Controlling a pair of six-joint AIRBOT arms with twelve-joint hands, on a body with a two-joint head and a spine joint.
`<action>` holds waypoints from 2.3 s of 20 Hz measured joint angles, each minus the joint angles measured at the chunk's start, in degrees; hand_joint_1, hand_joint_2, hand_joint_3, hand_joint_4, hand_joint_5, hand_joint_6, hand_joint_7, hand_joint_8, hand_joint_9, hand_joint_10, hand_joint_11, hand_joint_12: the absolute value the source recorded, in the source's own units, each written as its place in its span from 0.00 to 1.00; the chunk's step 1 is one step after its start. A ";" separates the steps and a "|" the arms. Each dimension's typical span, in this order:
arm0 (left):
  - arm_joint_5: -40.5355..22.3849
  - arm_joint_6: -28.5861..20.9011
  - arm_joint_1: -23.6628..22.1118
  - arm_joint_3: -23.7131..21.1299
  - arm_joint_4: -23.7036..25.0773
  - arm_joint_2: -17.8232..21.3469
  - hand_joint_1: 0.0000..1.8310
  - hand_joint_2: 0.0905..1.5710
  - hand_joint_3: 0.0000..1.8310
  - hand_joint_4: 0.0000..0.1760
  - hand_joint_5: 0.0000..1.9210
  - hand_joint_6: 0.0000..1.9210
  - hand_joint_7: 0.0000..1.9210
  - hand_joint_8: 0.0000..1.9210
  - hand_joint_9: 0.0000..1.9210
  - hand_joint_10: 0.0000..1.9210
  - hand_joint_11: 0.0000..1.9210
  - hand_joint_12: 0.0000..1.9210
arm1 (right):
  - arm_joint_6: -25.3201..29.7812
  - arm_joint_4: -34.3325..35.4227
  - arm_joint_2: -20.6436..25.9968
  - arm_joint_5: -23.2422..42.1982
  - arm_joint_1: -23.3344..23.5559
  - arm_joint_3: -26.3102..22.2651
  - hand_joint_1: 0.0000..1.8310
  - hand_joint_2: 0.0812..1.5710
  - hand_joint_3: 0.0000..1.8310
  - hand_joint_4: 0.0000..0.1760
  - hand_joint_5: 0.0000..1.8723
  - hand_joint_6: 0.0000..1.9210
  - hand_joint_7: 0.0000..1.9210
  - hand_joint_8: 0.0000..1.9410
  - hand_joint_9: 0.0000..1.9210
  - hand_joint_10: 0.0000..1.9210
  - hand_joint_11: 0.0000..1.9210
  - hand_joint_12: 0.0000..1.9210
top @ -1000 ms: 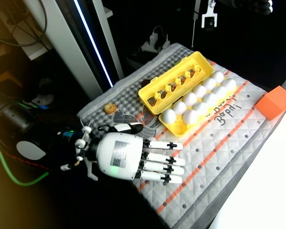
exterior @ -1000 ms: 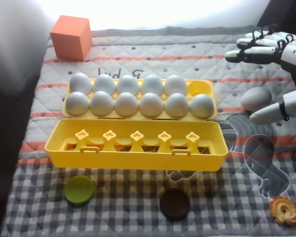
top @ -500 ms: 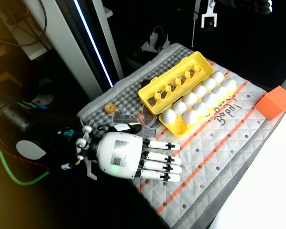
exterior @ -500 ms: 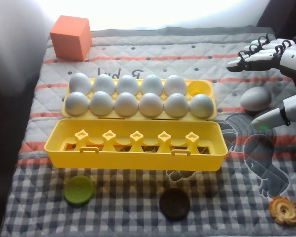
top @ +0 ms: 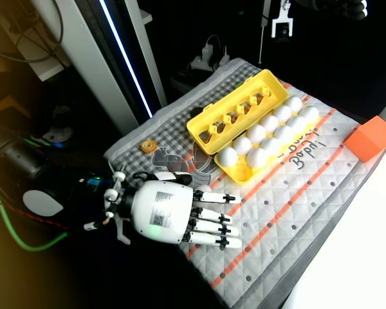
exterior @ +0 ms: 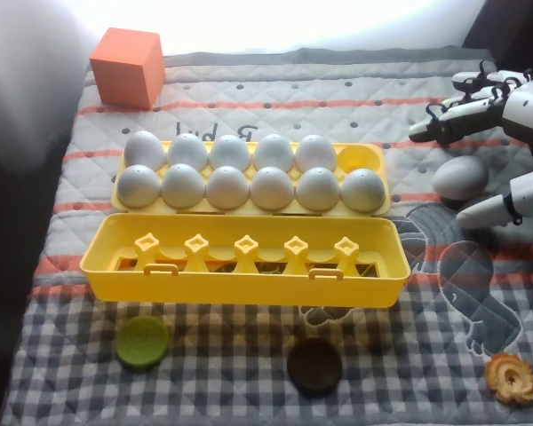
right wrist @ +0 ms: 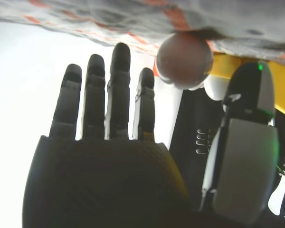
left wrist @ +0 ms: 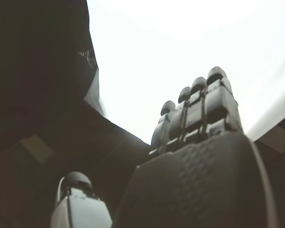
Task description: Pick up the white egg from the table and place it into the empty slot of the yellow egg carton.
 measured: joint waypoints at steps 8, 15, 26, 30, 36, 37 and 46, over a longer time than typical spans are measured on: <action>0.00 0.00 0.00 0.00 0.00 0.00 0.00 0.39 0.00 0.60 0.00 0.00 0.00 0.00 0.00 0.00 0.00 0.00 | 0.00 0.02 -0.22 -0.07 0.00 0.04 0.44 0.58 0.00 0.19 0.45 0.00 0.39 0.00 0.30 0.00 0.09 0.35; -0.04 0.00 0.13 -0.02 -0.02 0.00 0.00 0.39 0.00 0.61 0.00 0.00 0.00 0.00 0.00 0.00 0.00 0.00 | 0.00 0.02 -0.22 -0.04 0.02 -0.07 0.49 0.58 0.00 0.31 0.44 0.00 0.41 0.00 0.32 0.00 0.06 0.37; -0.04 0.00 0.35 -0.02 -0.02 0.02 0.00 0.39 0.00 0.56 0.00 0.00 0.00 0.00 0.00 0.00 0.00 0.00 | 0.00 -0.70 -0.09 0.37 0.07 -0.98 0.48 0.53 0.00 0.29 0.40 0.00 0.38 0.00 0.29 0.00 0.08 0.29; -0.07 0.00 0.37 -0.02 -0.04 0.00 0.00 0.39 0.00 0.55 0.00 0.00 0.00 0.00 0.00 0.00 0.00 0.00 | 0.00 -0.92 -0.02 0.74 0.09 -1.11 0.50 0.56 0.00 0.52 0.44 0.00 0.41 0.00 0.32 0.00 0.08 0.32; -0.13 0.00 0.35 -0.07 -0.11 0.00 0.00 0.39 0.00 0.59 0.00 0.00 0.00 0.00 0.00 0.00 0.00 0.00 | 0.00 -1.18 0.07 0.70 0.44 -1.11 0.52 0.60 0.00 0.03 0.48 0.00 0.44 0.00 0.36 0.00 0.09 0.35; -0.20 0.00 0.35 -0.07 -0.04 0.02 0.00 0.39 0.00 0.59 0.00 0.00 0.00 0.00 0.00 0.00 0.00 0.00 | 0.00 -1.01 0.20 1.01 0.50 -1.11 0.52 0.60 0.00 0.00 0.47 0.00 0.44 0.00 0.36 0.00 0.12 0.28; -0.57 0.00 0.35 -0.07 -0.15 0.02 0.00 0.38 0.00 0.61 0.00 0.00 0.00 0.00 0.00 0.00 0.00 0.00 | 0.00 -1.03 0.39 1.07 0.76 -1.22 0.60 0.62 0.00 0.00 0.48 0.00 0.51 0.00 0.52 0.00 0.27 0.35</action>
